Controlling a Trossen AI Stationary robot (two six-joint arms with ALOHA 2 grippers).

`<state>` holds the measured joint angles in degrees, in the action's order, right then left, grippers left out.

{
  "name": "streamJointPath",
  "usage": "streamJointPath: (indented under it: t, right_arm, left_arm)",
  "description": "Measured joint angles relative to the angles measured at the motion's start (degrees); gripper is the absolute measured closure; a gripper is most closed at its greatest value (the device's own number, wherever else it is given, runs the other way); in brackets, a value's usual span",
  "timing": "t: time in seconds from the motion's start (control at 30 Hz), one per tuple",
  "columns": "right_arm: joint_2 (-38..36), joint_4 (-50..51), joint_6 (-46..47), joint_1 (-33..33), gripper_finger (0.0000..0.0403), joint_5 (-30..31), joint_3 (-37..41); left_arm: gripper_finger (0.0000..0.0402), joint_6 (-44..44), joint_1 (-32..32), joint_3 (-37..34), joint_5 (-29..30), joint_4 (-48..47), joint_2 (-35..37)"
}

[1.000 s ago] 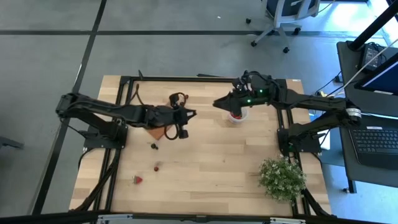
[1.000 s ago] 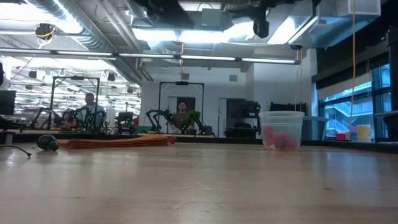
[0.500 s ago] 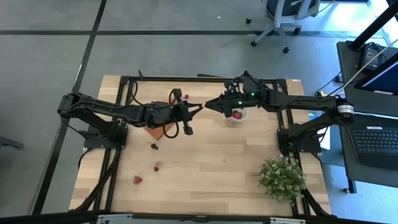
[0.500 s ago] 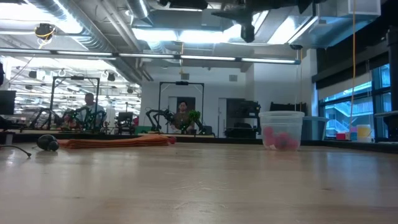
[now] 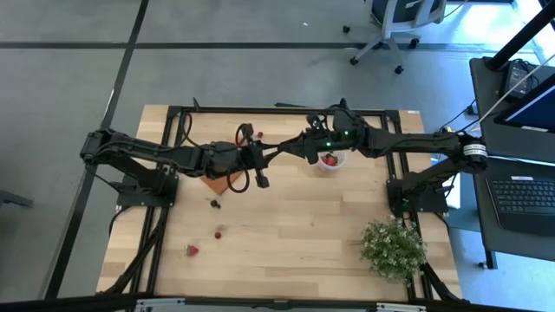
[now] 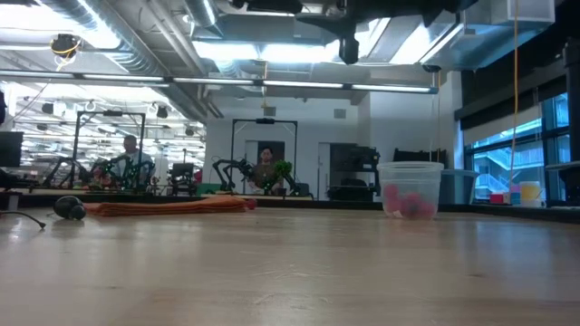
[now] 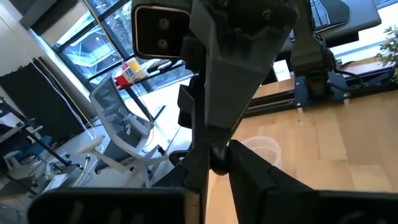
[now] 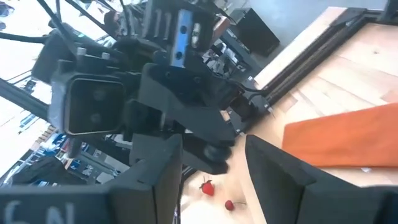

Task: Pick and placing Produce into tupperware
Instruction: Put the bottom blueberry into the transparent container

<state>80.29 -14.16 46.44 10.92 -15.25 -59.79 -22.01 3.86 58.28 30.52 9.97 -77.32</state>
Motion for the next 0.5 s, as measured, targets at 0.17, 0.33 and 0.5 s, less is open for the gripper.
streamJointPath:
  t: [0.17, 0.33, 0.5]
  right_arm:
    - [0.4, -0.4, 0.0, -0.2, 0.0227, -0.1, 0.0]
    - [0.4, -1.1, -0.1, -0.2, 0.0247, -0.1, 0.0]
    - [0.3, -1.4, -0.3, -0.2, 0.0284, -0.2, 0.0]
  left_arm:
    - [0.036, -1.1, 0.0, 0.0, 0.0, 1.5, 0.0]
    - [0.0357, -1.1, 0.0, 0.0, 0.0, 2.8, 0.0]
    - [0.0361, -1.1, 0.0, 0.0, -1.1, 3.0, 0.0]
